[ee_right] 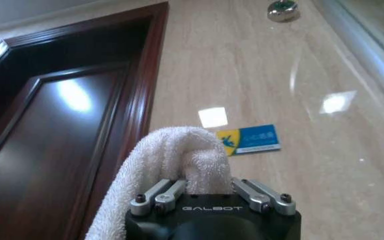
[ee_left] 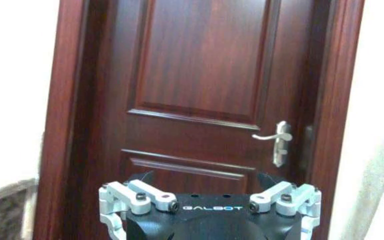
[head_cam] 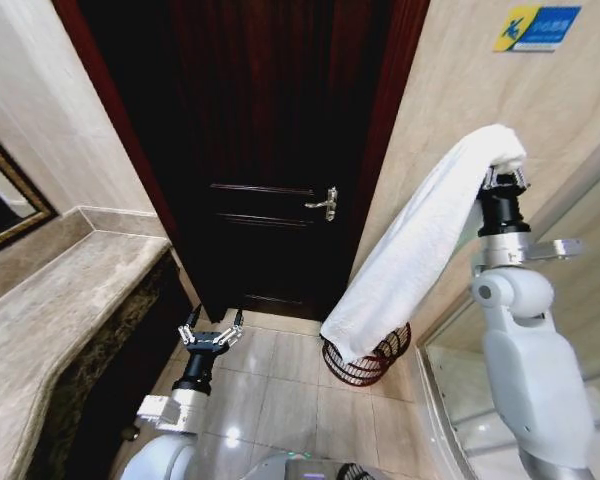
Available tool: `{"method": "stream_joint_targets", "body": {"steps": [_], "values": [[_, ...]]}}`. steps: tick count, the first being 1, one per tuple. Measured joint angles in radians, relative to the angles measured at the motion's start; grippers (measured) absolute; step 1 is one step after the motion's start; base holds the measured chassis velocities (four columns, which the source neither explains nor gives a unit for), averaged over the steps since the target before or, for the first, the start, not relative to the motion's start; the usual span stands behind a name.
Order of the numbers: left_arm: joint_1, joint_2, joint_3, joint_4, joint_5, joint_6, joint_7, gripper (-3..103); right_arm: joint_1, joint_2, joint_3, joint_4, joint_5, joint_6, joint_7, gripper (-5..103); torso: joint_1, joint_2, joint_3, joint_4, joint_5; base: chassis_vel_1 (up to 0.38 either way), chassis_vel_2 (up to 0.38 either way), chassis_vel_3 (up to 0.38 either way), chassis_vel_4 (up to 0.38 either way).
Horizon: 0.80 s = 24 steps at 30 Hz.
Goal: Discard the used towel into the hamper.
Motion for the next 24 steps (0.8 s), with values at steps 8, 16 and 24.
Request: {"method": "stream_joint_targets", "body": {"steps": [8, 16, 24], "values": [[0.0, 0.0, 0.0, 0.0, 0.0, 0.0, 0.0, 100, 0.043, 0.001, -0.022, -0.04, -0.001, 0.007, -0.009, 14, 0.0, 0.0, 0.0, 0.0, 0.0001, -0.071, -0.074, -0.074, -0.079], [0.0, 0.0, 0.0, 0.0, 0.0, 0.0, 0.0, 100, 0.147, 0.022, -0.072, -0.148, -0.006, 0.03, -0.027, 14, 0.0, 0.0, 0.0, -0.0006, 0.0001, -0.082, -0.088, -0.099, -0.089], [0.0, 0.0, 0.0, 0.0, 0.0, 0.0, 0.0, 100, 0.261, 0.047, -0.134, -0.266, -0.017, 0.05, -0.047, 14, 0.0, 0.0, 0.0, 0.0003, -0.0001, -0.017, -0.023, -0.011, -0.008]]}}
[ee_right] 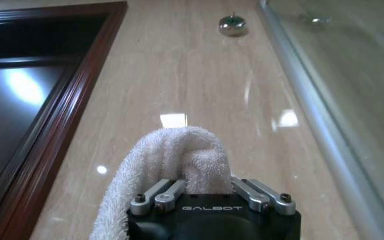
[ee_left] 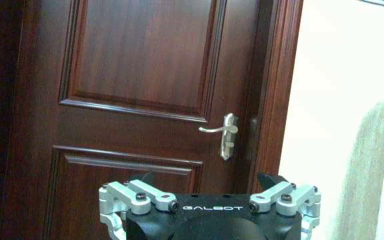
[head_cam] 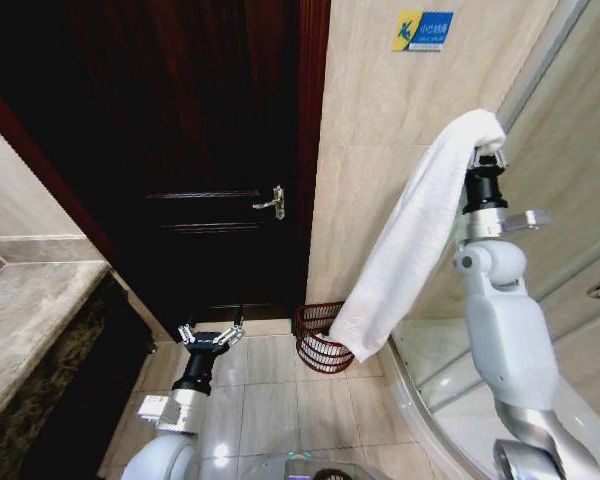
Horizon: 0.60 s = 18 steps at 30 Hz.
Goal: Discard the used towel into the hamper.
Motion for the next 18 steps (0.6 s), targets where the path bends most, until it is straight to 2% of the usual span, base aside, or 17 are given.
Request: {"method": "stream_joint_targets", "body": {"steps": [11, 18], "values": [[0.0, 0.0, 0.0, 0.0, 0.0, 0.0, 0.0, 100, 0.151, 0.063, -0.051, -0.191, -0.041, 0.043, -0.055, 14, 0.0, 0.0, 0.0, -0.0001, 0.0001, 0.0, 0.0, 0.0, 0.0], [0.0, 0.0, 0.0, 0.0, 0.0, 0.0, 0.0, 100, 0.134, 0.09, -0.052, -0.225, -0.054, 0.055, -0.078, 14, 0.0, 0.0, 0.0, -0.0001, -0.0002, 0.0, 0.0, 0.0, 0.0]]}}
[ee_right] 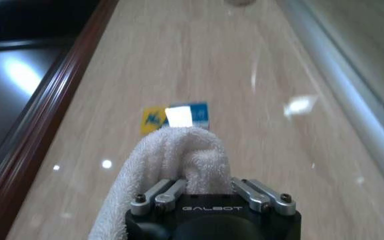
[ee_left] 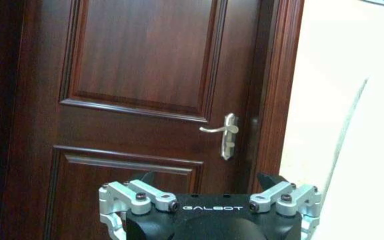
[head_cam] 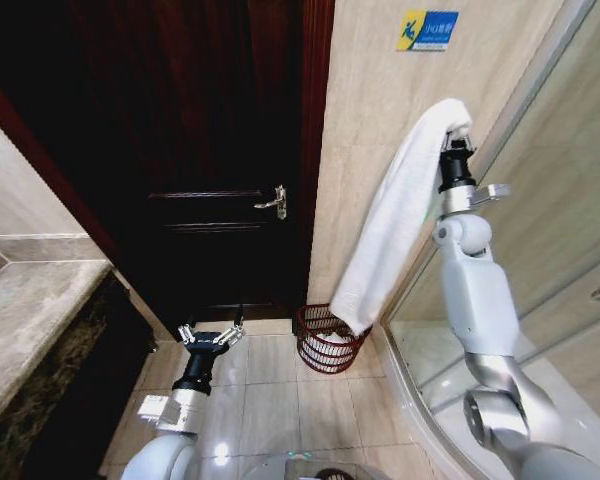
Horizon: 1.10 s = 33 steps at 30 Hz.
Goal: Discard the used towel into the hamper.
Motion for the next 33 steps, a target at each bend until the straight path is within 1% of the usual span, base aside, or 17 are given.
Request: {"method": "stream_joint_targets", "body": {"steps": [2, 9, 12, 21, 33], "values": [[0.0, 0.0, 0.0, 0.0, 0.0, 0.0, 0.0, 100, -0.03, 0.006, -0.003, -0.001, 0.0, 0.001, -0.011, 14, 0.0, 0.0, 0.0, -0.0001, 0.0007, 0.0, 0.0, 0.0, 0.0], [0.0, 0.0, 0.0, 0.0, 0.0, 0.0, 0.0, 100, -0.093, 0.037, -0.014, -0.041, 0.022, 0.014, -0.037, 14, 0.0, 0.0, 0.0, -0.0002, 0.0005, 0.0, 0.0, 0.0, 0.0], [0.0, 0.0, 0.0, 0.0, 0.0, 0.0, 0.0, 100, -0.124, 0.053, -0.024, -0.076, 0.029, 0.031, -0.059, 14, 0.0, 0.0, 0.0, -0.0002, 0.0005, 0.0, 0.0, 0.0, 0.0], [0.0, 0.0, 0.0, 0.0, 0.0, 0.0, 0.0, 100, -0.153, 0.086, -0.03, -0.11, 0.028, 0.047, -0.07, 14, 0.0, 0.0, 0.0, -0.0001, 0.0003, 0.0, 0.0, 0.0, 0.0], [0.0, 0.0, 0.0, 0.0, 0.0, 0.0, 0.0, 100, -0.204, 0.15, -0.022, -0.234, 0.019, 0.098, -0.1, 14, 0.0, 0.0, 0.0, -0.0002, 0.0006, 0.0, 0.0, 0.0, 0.0]]}}
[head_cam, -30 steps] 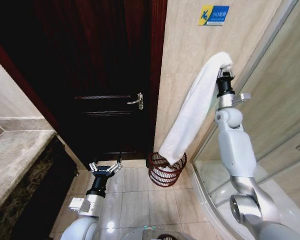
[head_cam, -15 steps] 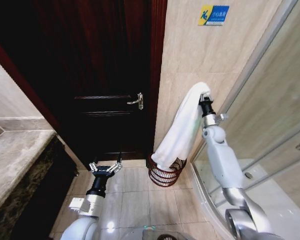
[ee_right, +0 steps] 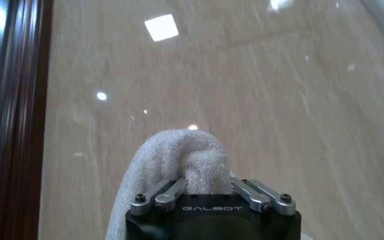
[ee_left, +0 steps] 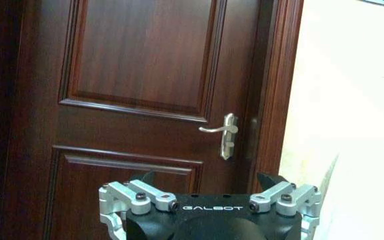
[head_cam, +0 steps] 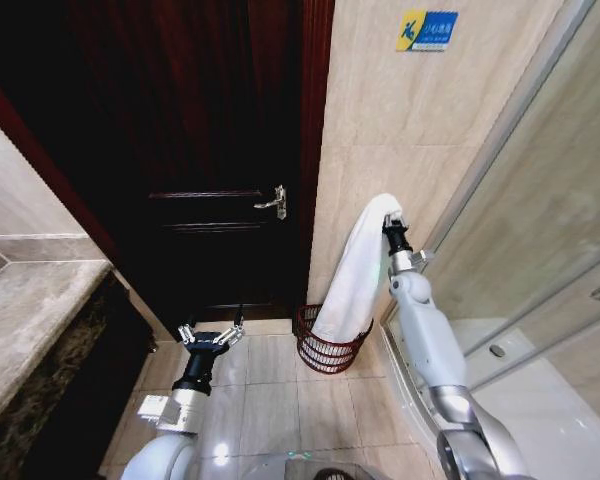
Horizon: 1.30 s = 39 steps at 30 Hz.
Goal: Discard the used towel into the hamper.
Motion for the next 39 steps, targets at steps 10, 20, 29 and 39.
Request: {"method": "stream_joint_targets", "body": {"steps": [10, 20, 29, 39], "values": [[0.0, 0.0, 0.0, 0.0, 0.0, 0.0, 0.0, 100, -0.019, 0.028, -0.017, -0.089, -0.009, 0.056, -0.024, 14, 0.0, 0.0, 0.0, 0.0, -0.0002, 0.0, 0.0, 0.0, 0.0], [0.0, 0.0, 0.0, 0.0, 0.0, 0.0, 0.0, 100, -0.049, 0.058, -0.022, -0.193, -0.01, 0.106, -0.038, 14, 0.0, 0.0, 0.0, 0.0, -0.0003, 0.0, 0.0, 0.0, 0.0], [0.0, 0.0, 0.0, 0.0, 0.0, 0.0, 0.0, 100, -0.085, 0.089, -0.036, -0.259, -0.038, 0.156, -0.021, 14, 0.0, 0.0, 0.0, 0.0001, -0.0002, 0.0, 0.0, 0.0, 0.0], [0.0, 0.0, 0.0, 0.0, 0.0, 0.0, 0.0, 100, -0.15, 0.085, -0.057, -0.305, -0.043, 0.2, -0.017, 14, 0.0, 0.0, 0.0, 0.0, -0.0001, 0.0, 0.0, 0.0, 0.0]]}}
